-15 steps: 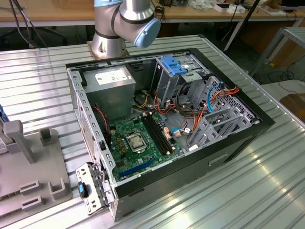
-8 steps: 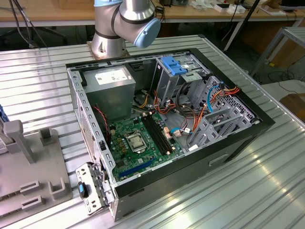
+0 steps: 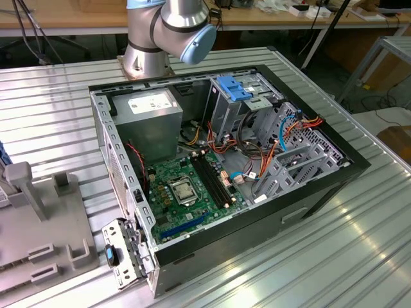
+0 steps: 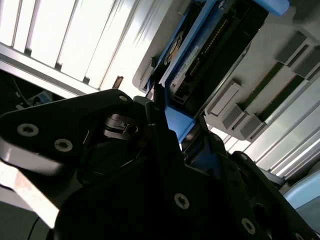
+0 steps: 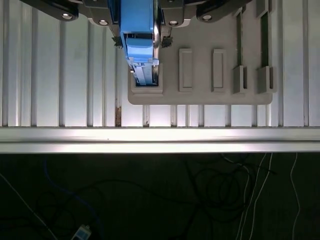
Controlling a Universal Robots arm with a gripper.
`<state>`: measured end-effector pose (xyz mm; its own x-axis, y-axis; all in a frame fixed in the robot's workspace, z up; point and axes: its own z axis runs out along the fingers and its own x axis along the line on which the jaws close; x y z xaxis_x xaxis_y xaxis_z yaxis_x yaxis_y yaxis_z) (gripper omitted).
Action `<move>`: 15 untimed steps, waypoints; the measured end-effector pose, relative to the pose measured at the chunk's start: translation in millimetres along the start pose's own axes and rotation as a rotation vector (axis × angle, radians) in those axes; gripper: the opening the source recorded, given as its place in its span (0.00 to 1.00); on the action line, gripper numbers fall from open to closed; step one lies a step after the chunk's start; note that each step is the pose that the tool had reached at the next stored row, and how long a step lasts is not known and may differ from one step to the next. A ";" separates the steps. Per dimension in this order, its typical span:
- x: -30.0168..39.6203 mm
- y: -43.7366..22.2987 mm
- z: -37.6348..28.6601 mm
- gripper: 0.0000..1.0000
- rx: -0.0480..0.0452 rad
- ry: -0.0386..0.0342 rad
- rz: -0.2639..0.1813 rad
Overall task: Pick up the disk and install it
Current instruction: 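Pick up the disk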
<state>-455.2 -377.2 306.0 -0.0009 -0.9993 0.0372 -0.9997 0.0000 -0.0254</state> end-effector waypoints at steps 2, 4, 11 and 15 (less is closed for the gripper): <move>0.0 0.0 -0.4 0.37 0.0000 0.0040 0.000; 0.0 0.0 -0.5 0.37 0.0000 0.0050 0.000; -0.1 0.0 -0.5 0.37 -0.0002 0.0052 0.004; -0.1 -0.1 -0.5 0.37 -0.0002 0.0052 0.005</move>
<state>-455.2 -377.0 306.4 -0.0057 -0.9991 0.0424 -0.9997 0.0047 -0.0253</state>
